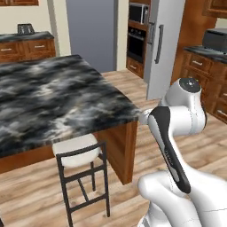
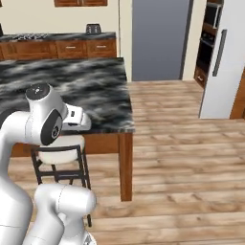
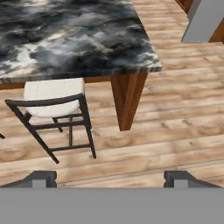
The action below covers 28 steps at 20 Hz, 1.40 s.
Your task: Pick up the orange and mango from the fridge and place one fruit on each plate on the dining counter.
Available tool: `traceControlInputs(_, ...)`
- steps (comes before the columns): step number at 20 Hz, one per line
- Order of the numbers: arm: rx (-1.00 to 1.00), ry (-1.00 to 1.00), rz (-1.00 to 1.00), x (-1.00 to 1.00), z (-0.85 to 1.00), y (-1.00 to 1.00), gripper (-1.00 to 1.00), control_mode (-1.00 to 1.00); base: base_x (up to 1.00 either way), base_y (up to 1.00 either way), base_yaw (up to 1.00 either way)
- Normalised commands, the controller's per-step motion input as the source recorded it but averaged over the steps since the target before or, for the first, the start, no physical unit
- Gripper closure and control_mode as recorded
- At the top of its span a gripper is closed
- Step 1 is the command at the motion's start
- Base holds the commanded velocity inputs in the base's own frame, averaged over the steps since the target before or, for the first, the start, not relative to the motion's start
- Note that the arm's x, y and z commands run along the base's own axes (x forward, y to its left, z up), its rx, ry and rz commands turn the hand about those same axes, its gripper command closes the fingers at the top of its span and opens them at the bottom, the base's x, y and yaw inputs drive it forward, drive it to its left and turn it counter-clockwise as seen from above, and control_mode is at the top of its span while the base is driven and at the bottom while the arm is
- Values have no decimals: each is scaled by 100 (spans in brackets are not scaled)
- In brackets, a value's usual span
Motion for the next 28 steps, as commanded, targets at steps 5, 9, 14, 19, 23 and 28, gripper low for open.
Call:
traceControlInputs(5, 0, 0, 0, 0, 0, 0, -100, 100, 13, -100, -14)
traceControlInputs(9, 0, 0, 0, 0, 0, 0, -100, 100, 32, -100, -14)
traceControlInputs(14, 0, 0, 0, 0, 0, 0, -100, 100, 60, -100, -11)
traceControlInputs(19, 0, 0, 0, 0, 0, 0, -100, 100, 100, -100, 0)
traceControlInputs(23, 0, 0, 0, 0, 0, 0, -100, 100, 100, -100, 0)
traceControlInputs(28, 0, 0, 0, 0, 0, 0, -100, 100, 100, -21, 0)
